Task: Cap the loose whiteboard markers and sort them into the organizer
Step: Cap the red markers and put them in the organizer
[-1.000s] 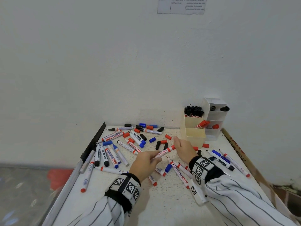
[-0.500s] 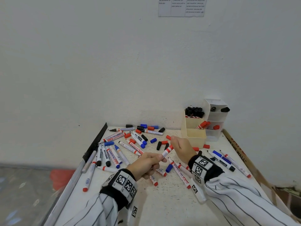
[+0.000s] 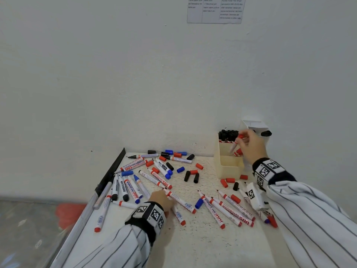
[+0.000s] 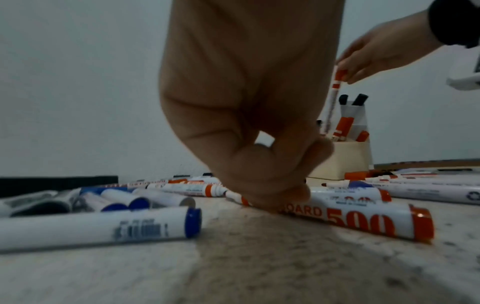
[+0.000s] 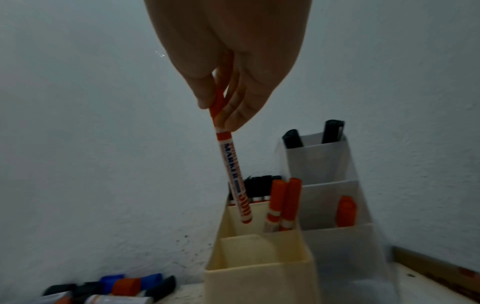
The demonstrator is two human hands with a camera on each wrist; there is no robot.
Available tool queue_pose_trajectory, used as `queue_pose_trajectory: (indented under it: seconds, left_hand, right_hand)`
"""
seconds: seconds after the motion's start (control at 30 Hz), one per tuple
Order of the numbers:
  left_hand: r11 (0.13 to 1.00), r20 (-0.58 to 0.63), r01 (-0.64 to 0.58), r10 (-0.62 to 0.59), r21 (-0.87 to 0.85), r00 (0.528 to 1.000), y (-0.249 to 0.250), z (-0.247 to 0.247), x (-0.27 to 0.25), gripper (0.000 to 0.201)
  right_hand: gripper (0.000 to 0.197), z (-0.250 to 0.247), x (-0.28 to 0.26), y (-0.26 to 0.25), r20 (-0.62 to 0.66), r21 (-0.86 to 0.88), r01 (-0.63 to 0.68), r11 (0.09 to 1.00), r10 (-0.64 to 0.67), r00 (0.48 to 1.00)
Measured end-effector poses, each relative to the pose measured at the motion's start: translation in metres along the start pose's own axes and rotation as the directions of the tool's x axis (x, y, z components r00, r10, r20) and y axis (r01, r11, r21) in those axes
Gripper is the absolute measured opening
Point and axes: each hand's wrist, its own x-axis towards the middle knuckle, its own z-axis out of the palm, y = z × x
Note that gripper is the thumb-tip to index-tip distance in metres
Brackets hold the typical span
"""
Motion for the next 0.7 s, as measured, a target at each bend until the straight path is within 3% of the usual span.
queue_pose_trajectory:
  seconds: [0.1, 0.23, 0.37, 0.53, 0.7]
  left_hand:
    - [0.999, 0.004, 0.038, -0.038, -0.039, 0.999, -0.002, 0.006, 0.007, 0.031]
    - [0.984, 0.003, 0.056, -0.056, -0.167, 0.998, -0.001, 0.007, 0.01, 0.02]
    - [0.961, -0.088, -0.008, -0.017, -0.277, 0.996, 0.002, 0.004, 0.01, 0.025]
    - [0.924, -0.173, -0.155, 0.099, -0.349, 0.98, 0.001, -0.001, 0.009, 0.021]
    - [0.946, -0.139, -0.216, 0.187, -0.241, 0.972, -0.001, 0.004, 0.01, 0.018]
  right_hand:
    - [0.02, -0.008, 0.006, 0.017, -0.073, -0.118, -0.014, 0.993, 0.006, 0.997]
    - [0.02, -0.006, 0.007, 0.032, -0.104, -0.179, -0.018, 0.984, -0.001, 0.995]
    - [0.008, 0.002, 0.007, 0.044, -0.057, -0.276, -0.05, 0.96, 0.036, 0.998]
    - [0.023, 0.018, 0.008, 0.059, 0.17, -0.46, -0.109, 0.881, 0.209, 0.963]
    - [0.013, 0.026, -0.01, 0.053, 0.104, -0.427, -0.109, 0.898, 0.169, 0.98]
